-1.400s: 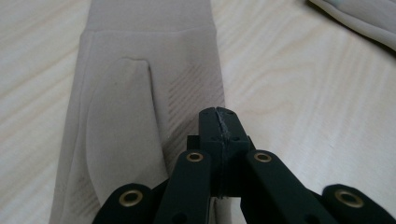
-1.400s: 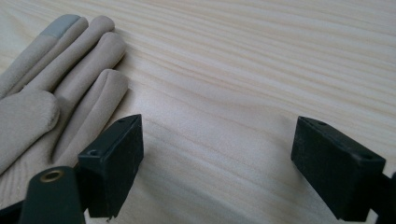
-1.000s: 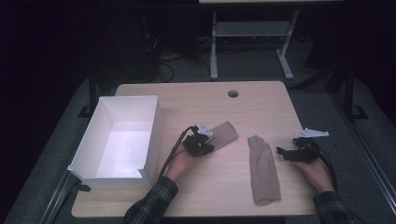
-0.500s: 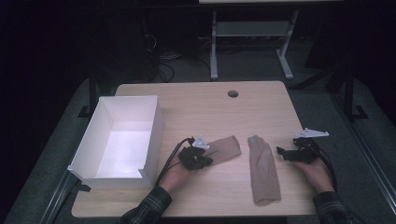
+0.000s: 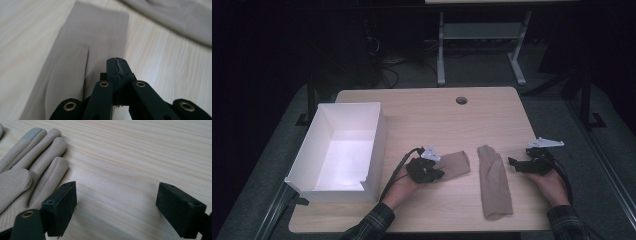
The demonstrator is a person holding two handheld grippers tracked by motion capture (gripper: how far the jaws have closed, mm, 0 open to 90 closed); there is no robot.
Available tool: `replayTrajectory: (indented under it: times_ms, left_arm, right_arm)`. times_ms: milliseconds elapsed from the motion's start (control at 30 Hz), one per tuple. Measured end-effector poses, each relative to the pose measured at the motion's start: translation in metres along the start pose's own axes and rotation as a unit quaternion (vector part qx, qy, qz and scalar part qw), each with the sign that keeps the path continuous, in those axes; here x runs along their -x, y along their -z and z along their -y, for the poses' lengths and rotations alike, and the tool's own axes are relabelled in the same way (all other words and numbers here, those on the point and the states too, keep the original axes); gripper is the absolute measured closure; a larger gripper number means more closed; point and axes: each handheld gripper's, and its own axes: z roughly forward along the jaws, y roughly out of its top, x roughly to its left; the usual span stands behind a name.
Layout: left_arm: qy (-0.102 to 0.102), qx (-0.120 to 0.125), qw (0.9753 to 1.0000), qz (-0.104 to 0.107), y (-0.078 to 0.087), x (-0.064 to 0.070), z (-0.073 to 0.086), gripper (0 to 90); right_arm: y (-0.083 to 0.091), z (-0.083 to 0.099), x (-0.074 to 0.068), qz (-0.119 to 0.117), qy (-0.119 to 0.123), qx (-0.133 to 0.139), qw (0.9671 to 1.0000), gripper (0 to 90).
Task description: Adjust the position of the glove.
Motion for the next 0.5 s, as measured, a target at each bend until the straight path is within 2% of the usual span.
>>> replayTrajectory:
  times_ms: [200,300,433,500]
  left_arm:
    - [-0.008,0.011,0.9999,0.005,-0.017,-0.002,-0.024,89.5]
    - [-0.011,0.007,0.9999,0.007,-0.027,-0.007,-0.033,89.5]
    - [0.000,0.003,0.9999,0.013,-0.045,-0.012,-0.041,89.6]
    - [-0.004,-0.008,0.9998,0.015,-0.055,-0.012,-0.043,89.6]
  right_arm:
    - [0.000,0.000,0.000,0.000,0.000,0.000,1.0000,16.6]
    - [0.000,0.000,0.000,0.000,0.000,0.000,1.0000,16.6]
    - [0.000,0.000,0.000,0.001,0.000,0.000,1.0000,16.6]
    - [0.000,0.000,0.000,0.001,0.000,0.000,1.0000,16.6]
